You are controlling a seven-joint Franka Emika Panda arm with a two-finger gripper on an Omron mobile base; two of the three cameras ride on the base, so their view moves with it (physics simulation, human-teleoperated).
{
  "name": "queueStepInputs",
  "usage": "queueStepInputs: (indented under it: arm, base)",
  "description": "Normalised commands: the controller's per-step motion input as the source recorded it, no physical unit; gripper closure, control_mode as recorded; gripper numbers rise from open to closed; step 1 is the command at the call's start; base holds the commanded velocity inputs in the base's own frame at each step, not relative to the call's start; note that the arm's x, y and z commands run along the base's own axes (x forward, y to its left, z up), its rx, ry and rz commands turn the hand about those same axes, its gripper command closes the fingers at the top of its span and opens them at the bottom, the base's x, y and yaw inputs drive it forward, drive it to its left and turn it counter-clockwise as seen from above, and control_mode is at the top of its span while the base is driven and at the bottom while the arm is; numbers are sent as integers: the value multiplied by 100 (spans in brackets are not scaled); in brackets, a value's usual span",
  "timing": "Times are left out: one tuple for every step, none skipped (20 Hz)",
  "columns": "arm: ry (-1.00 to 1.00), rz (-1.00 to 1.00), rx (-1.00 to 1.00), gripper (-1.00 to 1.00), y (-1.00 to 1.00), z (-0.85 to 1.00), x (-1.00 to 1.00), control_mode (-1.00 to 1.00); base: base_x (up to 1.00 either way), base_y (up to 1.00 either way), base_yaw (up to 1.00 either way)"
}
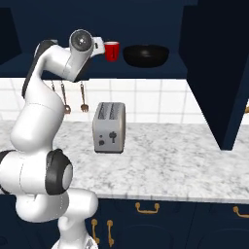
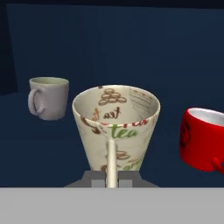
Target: Gather all objects into one cabinet and sort the glasses and bowls to opposite sides.
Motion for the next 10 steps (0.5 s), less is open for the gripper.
queueStepInputs:
  arm:
    - [0,0,-1,100,71,0,35,-100]
    - [-1,0,-2,100,70,0,39,-100]
    - [-2,0,0,100,65,0,40,-100]
    - [0,0,0,100,59,0,38,-100]
    - [0,0,0,100,47,0,29,-100]
    - [12,0,0,100,19,0,23,-100]
    - [13,0,0,100,4,0,11,-100]
    - [18,0,2,100,0,0,10,-100]
    - [16,0,3,100,0,0,14,-100]
    - [17,0,2,100,0,0,16,-100]
  base:
    - [0,0,0]
    - [0,0,0]
    - [0,0,0]
    - [0,0,0]
    - [0,0,0]
    - [0,0,0]
    - [0,0,0]
    - [0,0,0]
    - [0,0,0]
    - [0,0,0]
